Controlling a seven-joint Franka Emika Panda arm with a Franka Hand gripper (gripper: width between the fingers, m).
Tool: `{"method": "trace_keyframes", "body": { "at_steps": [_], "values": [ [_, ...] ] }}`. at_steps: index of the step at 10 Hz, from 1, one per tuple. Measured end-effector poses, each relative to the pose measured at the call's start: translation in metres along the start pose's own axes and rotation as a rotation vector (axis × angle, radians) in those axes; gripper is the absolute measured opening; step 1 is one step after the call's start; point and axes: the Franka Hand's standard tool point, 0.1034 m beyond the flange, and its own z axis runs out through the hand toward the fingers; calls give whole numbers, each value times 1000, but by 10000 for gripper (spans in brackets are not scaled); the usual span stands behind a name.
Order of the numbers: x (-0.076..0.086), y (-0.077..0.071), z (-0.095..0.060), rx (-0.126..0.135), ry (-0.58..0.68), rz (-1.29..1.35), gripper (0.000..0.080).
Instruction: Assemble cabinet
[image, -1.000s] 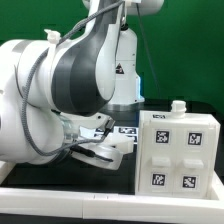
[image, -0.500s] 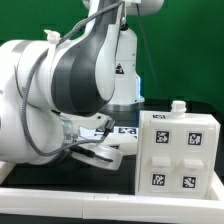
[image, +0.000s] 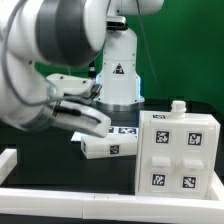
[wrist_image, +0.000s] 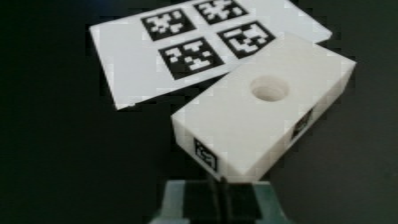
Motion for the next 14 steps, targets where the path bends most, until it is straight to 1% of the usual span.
{"method": "trace_keyframes", "body": {
  "at_steps": [2, 3, 4, 5, 6, 7, 8, 9, 10, 11, 12, 13, 14],
  "values": [
    [3, 1, 2, -1, -3, 14, 17],
    [5, -2, 4, 29, -5, 94, 17],
    [12, -4, 14, 113, -15, 192, 188],
    [18, 0, 23, 150, -11, 232, 370],
    [22, 2, 29, 162, -13, 267, 505],
    [25, 2, 33, 189, -13, 277, 505],
    [27, 3, 28, 267, -3, 272, 704],
    [27, 7, 27, 277, -1, 280, 769],
    [28, 6, 28, 286, 5, 277, 769],
    [26, 8, 37, 338, 35, 286, 795],
    [22, 8, 54, 366, 34, 314, 795],
    [21, 5, 69, 373, 19, 334, 798],
    [20, 0, 75, 366, 11, 341, 798]
  ]
}}
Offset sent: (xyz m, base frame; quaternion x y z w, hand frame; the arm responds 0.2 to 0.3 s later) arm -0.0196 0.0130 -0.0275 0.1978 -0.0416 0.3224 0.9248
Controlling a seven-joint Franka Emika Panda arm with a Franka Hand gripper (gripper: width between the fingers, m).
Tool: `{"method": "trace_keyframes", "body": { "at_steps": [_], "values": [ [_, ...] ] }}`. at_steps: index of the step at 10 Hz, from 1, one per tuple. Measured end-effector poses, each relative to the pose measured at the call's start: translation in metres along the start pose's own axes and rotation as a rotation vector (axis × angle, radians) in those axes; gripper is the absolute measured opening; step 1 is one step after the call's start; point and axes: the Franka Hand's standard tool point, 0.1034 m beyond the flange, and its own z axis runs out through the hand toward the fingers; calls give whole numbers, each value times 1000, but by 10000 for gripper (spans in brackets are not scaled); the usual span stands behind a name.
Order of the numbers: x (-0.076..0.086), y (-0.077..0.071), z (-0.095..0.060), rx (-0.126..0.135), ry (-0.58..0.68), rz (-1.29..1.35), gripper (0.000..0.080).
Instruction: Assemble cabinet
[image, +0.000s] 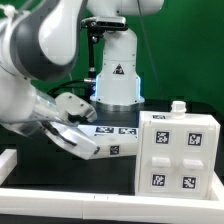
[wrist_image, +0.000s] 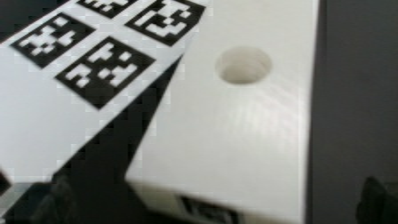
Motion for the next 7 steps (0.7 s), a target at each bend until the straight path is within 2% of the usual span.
{"method": "trace_keyframes", "body": {
  "at_steps": [2, 5, 7],
  "values": [
    [1, -5, 8, -8, 10, 10, 797],
    [2, -5, 9, -8, 12, 10, 797],
    [2, -5, 8, -8, 12, 9, 566]
  ]
}}
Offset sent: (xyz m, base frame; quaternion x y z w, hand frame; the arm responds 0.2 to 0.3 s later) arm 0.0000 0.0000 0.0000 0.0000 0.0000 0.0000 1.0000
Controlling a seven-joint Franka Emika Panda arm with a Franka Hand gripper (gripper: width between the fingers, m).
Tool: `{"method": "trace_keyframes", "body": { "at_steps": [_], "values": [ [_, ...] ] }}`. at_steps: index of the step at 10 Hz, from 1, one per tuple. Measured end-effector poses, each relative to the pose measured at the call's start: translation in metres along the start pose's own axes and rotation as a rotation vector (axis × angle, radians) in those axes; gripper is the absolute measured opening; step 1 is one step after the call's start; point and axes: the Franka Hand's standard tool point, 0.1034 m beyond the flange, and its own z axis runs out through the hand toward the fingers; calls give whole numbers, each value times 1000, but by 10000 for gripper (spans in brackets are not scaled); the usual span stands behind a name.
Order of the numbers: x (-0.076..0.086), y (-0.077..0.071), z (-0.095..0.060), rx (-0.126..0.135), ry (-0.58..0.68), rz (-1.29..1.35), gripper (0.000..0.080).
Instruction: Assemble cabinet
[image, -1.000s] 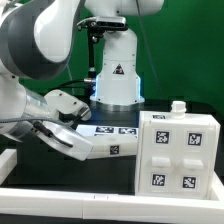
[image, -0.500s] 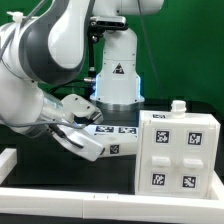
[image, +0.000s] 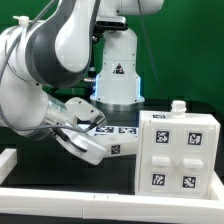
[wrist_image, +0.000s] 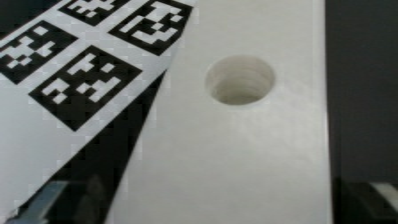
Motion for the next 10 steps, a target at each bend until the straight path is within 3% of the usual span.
{"method": "trace_keyframes", "body": {
  "at_steps": [4, 6, 7, 8, 10],
  "values": [
    [0, -1, -4, -4, 6, -4, 566],
    [-19, -4, -49, -3, -2, -71, 566],
    [-25, -4, -71, -18, 23, -123, 566],
    [-38, -4, -91, -96, 109, -182, 566],
    [-39, -14, -93, -69, 245, -207, 566]
  ]
}}
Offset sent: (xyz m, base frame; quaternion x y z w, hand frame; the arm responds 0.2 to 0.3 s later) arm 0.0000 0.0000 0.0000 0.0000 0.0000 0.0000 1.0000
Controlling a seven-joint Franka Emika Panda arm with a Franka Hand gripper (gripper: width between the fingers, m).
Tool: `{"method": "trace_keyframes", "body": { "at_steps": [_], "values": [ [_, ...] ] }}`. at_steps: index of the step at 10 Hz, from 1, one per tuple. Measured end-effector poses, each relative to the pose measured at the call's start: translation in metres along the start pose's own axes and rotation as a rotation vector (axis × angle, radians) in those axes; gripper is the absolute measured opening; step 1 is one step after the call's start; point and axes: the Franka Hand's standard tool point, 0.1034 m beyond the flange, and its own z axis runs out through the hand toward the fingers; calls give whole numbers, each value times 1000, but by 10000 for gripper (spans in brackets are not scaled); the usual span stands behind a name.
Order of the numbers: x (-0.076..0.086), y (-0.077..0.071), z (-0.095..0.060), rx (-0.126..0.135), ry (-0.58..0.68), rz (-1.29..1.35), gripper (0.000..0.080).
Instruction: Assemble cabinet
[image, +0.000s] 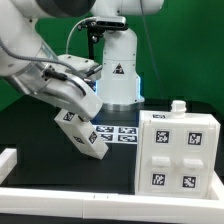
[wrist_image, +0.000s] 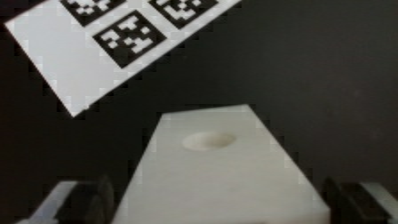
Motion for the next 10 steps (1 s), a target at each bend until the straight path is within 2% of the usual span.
{"method": "trace_keyframes", "body": {
  "at_steps": [1, 2, 3, 4, 5, 6, 7, 8, 10],
  "values": [
    [2, -4, -3, 11, 67, -8, 566],
    [1, -8, -17, -2, 139, -56, 566],
    [-2, -20, -43, -7, 232, -104, 566],
    [-5, -29, -59, -4, 295, -138, 566],
    [-1, -40, -70, 17, 407, -159, 566],
    [-2, -48, -68, 39, 521, -177, 563],
    [-2, -46, -52, 39, 562, -178, 563],
    [4, -50, -47, 43, 636, -183, 563],
    [8, -50, -37, 31, 657, -200, 562]
  ]
}}
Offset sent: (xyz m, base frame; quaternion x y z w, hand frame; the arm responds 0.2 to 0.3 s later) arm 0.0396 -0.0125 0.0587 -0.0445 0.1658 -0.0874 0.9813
